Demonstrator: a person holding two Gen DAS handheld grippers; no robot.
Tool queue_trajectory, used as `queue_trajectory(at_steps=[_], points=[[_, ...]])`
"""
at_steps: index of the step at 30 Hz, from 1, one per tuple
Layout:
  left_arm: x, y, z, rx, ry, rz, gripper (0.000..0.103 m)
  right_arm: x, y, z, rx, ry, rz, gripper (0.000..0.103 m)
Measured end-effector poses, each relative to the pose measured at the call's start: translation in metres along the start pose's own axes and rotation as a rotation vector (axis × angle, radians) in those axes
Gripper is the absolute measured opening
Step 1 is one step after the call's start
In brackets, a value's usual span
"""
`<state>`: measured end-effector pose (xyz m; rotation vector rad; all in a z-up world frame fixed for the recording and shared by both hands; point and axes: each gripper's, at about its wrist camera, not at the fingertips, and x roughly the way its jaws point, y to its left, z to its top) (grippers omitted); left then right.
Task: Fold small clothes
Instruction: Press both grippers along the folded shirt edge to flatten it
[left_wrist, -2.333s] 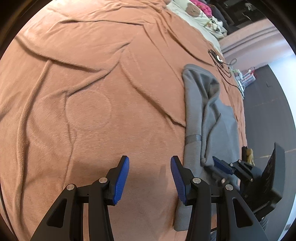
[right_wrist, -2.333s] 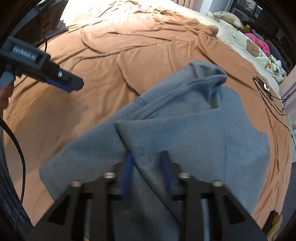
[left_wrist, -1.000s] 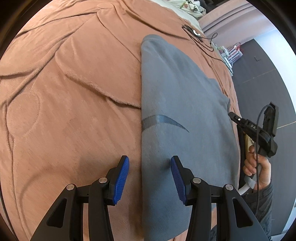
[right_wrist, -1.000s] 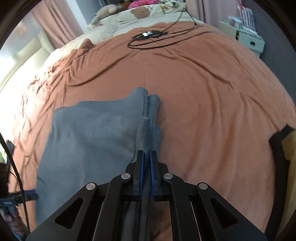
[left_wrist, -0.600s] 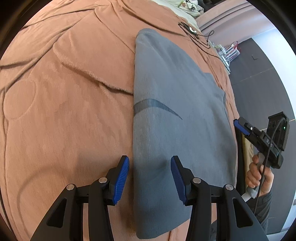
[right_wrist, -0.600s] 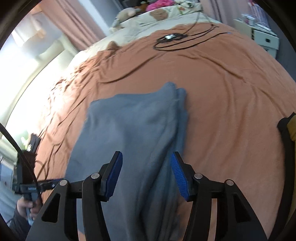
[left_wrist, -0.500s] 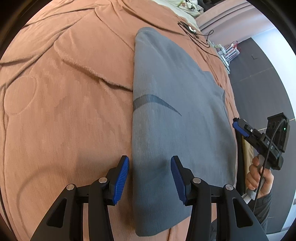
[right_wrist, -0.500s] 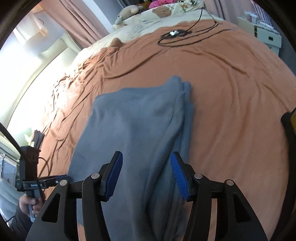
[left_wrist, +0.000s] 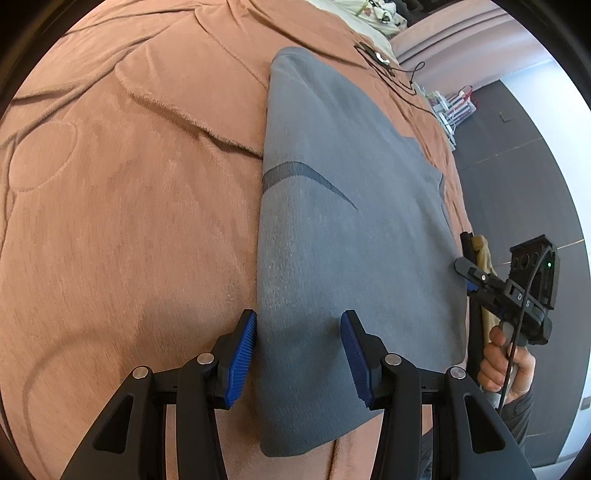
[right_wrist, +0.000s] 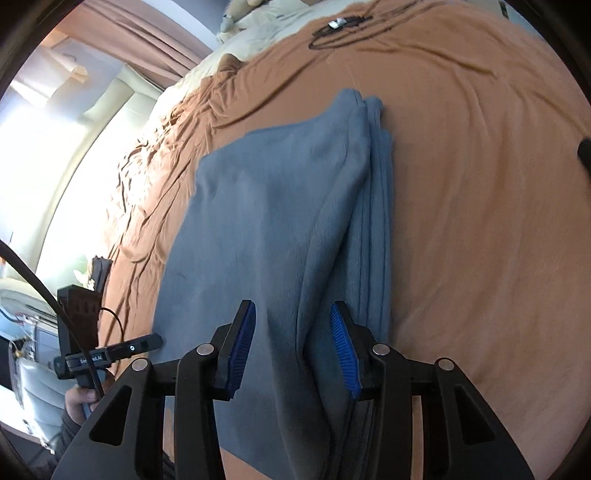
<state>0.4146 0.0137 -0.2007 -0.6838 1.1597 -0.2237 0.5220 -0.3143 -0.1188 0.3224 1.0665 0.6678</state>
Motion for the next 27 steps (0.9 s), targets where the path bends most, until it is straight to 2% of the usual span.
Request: queue_trajectory(at_steps=[3, 4, 6, 8, 13, 17, 22, 25, 26, 27], points=[[0.000, -0.001, -0.003, 0.000, 0.004, 0.000, 0.049, 0.003, -0.004, 0.007, 0.033, -0.003, 0.018, 0.040], [0.000, -0.002, -0.004, 0.000, 0.005, 0.000, 0.049, 0.002, -0.007, 0.010, 0.046, -0.010, 0.019, 0.035], [0.000, -0.002, -0.006, 0.002, 0.009, 0.000, 0.049, 0.005, -0.011, 0.013, 0.077, -0.014, 0.007, 0.012], [-0.001, -0.002, -0.009, 0.002, 0.015, -0.003, 0.049, 0.005, -0.017, 0.016, 0.108, -0.021, -0.001, 0.005], [-0.002, -0.003, -0.016, 0.008, 0.030, 0.006, 0.037, -0.011, -0.020, 0.008, 0.098, -0.068, -0.044, 0.002], [-0.004, 0.000, -0.019, 0.009, 0.037, -0.005, 0.036, -0.015, -0.024, 0.001, 0.100, -0.075, -0.078, 0.002], [-0.006, 0.002, -0.020, 0.001, 0.040, -0.011, 0.037, -0.011, -0.001, -0.001, 0.054, -0.052, -0.094, 0.006], [-0.008, 0.007, -0.023, -0.019, 0.043, -0.031, 0.038, -0.024, 0.008, -0.006, 0.023, -0.077, -0.102, 0.016], [-0.009, 0.008, -0.024, -0.026, 0.044, -0.037, 0.038, -0.029, 0.008, -0.011, 0.019, -0.088, -0.097, 0.029], [-0.009, 0.009, -0.026, -0.032, 0.045, -0.044, 0.038, -0.036, 0.007, -0.015, 0.019, -0.107, -0.094, 0.047]])
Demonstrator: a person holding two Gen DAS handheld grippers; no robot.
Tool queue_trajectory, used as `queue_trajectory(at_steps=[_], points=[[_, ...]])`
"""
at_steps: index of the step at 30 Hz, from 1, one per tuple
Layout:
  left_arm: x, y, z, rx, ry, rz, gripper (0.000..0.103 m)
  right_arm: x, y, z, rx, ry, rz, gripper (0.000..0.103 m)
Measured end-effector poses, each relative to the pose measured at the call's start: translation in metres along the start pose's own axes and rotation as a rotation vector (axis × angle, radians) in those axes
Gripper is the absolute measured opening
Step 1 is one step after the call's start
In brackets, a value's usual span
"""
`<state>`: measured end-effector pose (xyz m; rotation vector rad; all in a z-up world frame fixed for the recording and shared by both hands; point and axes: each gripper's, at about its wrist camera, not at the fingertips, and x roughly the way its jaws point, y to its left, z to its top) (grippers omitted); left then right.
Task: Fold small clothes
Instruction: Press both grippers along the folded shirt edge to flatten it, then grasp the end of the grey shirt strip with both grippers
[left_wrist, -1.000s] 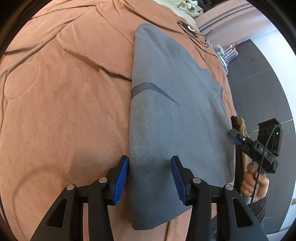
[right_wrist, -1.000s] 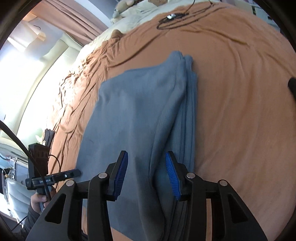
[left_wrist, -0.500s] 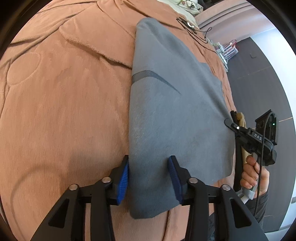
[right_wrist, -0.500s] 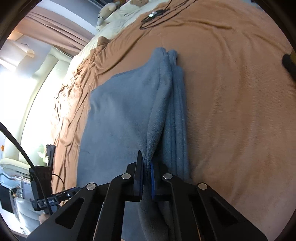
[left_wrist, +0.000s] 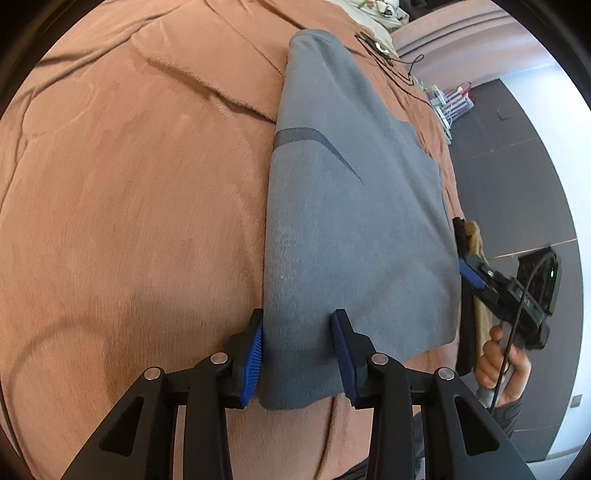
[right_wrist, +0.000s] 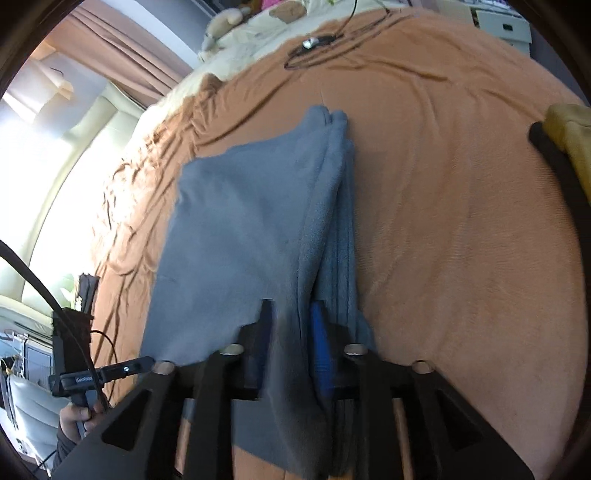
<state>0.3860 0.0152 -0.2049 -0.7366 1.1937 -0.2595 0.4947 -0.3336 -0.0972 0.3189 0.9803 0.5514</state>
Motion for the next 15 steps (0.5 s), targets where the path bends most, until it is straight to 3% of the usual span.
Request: queue_trajectory(at_steps=[2, 9, 15], points=[[-0.001, 0.002, -0.003, -0.007, 0.002, -0.012, 0.038, -0.014, -0.006, -0.010, 0.004, -0.044, -0.015, 0.059], [-0.002, 0.007, -0.008, -0.023, 0.005, -0.032, 0.038, -0.023, -0.027, -0.052, 0.055, -0.028, 0.010, 0.059], [0.001, 0.008, -0.007, -0.047, 0.001, -0.055, 0.039, -0.012, -0.044, -0.064, 0.124, -0.002, 0.020, 0.059]])
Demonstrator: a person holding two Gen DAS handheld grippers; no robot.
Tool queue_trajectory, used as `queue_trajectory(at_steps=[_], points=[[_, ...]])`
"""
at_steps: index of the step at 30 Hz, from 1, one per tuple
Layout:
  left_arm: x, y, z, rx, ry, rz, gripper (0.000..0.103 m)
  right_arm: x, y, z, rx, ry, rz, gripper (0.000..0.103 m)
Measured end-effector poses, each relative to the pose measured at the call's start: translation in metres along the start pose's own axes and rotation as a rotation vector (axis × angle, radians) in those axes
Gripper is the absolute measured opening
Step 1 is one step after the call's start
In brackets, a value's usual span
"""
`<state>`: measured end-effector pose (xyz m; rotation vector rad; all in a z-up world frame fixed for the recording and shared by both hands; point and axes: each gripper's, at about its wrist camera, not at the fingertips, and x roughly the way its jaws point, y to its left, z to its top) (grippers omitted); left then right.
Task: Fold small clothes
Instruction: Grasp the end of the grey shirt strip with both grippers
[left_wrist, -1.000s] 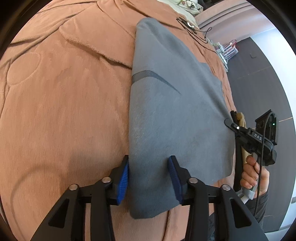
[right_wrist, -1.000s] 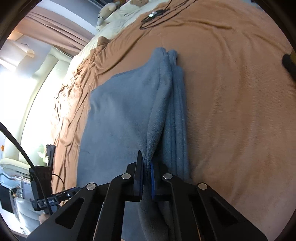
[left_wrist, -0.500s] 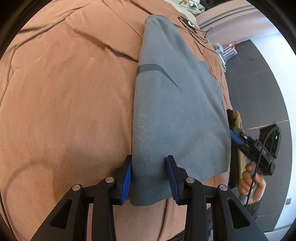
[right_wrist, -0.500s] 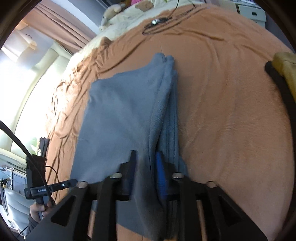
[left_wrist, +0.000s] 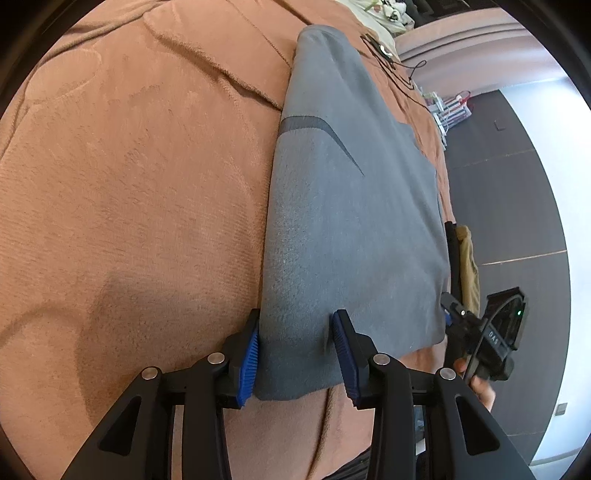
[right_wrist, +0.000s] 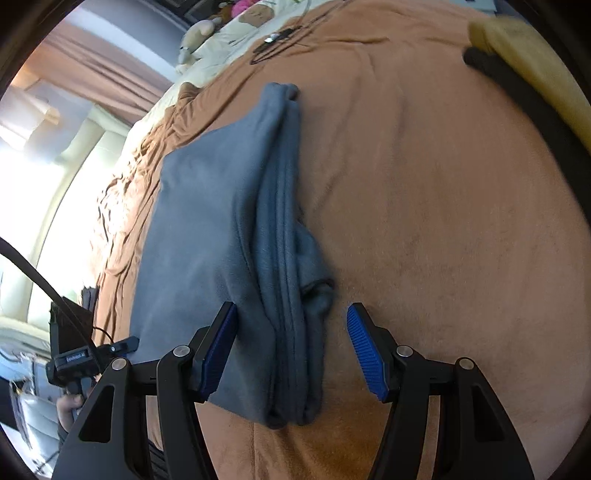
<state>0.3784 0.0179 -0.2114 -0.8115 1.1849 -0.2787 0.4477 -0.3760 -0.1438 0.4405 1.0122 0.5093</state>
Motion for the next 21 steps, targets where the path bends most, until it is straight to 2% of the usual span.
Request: queue_trajectory(at_steps=[8, 11, 14, 16, 18, 20, 21], points=[[0.004, 0.008, 0.005, -0.049, -0.029, -0.076, 0.039, 0.006, -0.004, 0.003, -0.040, 0.019, 0.078, 0.072], [0.002, 0.013, 0.006, -0.067, -0.036, -0.108, 0.039, 0.012, -0.007, 0.005, -0.027, 0.022, 0.126, 0.072], [0.000, 0.015, 0.002, -0.070, -0.041, -0.104, 0.037, 0.018, -0.012, 0.007, -0.027, 0.019, 0.134, 0.072], [0.000, 0.013, 0.002, -0.071, -0.044, -0.091, 0.020, 0.018, -0.012, 0.008, -0.034, 0.015, 0.113, 0.061], [-0.002, 0.014, 0.001, -0.070, -0.048, -0.098, 0.014, 0.017, -0.012, 0.005, -0.040, 0.031, 0.097, 0.030], [-0.008, 0.011, 0.000, -0.059, -0.059, -0.098, 0.013, 0.016, -0.009, 0.004, -0.035, 0.048, 0.118, 0.022], [-0.010, 0.010, -0.001, -0.057, -0.063, -0.100, 0.012, 0.014, -0.006, 0.004, -0.053, 0.042, 0.099, 0.019]])
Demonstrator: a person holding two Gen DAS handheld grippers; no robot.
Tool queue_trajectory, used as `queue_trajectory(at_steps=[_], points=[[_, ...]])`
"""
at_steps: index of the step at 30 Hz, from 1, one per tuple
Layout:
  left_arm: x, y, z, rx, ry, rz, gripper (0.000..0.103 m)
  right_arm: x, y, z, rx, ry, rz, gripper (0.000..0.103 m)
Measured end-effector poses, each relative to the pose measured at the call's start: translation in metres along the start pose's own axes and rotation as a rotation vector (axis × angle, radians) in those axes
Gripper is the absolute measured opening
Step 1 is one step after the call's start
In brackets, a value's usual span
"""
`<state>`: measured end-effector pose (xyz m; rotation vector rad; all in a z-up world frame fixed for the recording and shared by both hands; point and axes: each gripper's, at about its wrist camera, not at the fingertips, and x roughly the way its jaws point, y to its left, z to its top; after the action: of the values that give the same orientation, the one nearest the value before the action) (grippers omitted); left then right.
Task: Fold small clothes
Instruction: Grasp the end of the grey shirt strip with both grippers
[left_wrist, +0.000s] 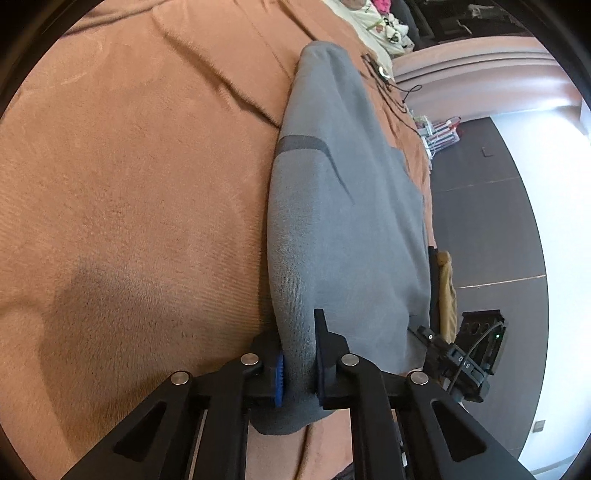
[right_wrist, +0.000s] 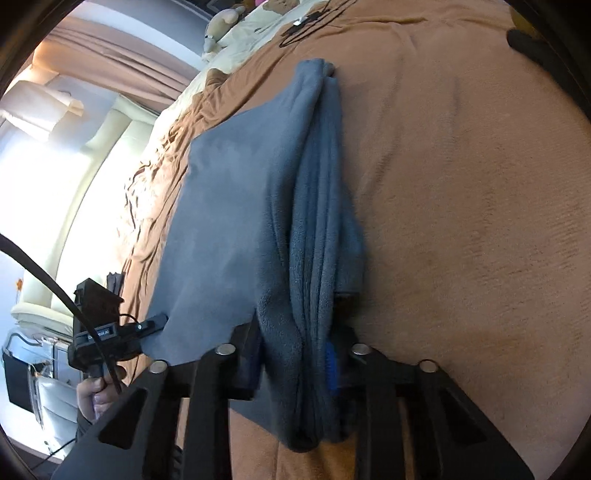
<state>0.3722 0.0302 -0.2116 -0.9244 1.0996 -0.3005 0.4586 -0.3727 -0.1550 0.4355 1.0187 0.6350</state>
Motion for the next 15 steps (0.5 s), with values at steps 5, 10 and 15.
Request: queue_trajectory(at_steps=[5, 10, 15], points=[[-0.017, -0.008, 0.002, 0.009, -0.013, -0.019, 0.011, -0.008, 0.017, 0.004, -0.026, -0.016, -0.020, 0.016], [-0.039, -0.015, 0.002, 0.054, -0.027, -0.016, 0.010, -0.016, 0.032, -0.003, -0.039, -0.020, -0.015, 0.015], [-0.057, -0.012, -0.003, 0.071, -0.032, -0.004, 0.010, -0.021, 0.044, -0.016, -0.037, -0.014, 0.008, 0.015]])
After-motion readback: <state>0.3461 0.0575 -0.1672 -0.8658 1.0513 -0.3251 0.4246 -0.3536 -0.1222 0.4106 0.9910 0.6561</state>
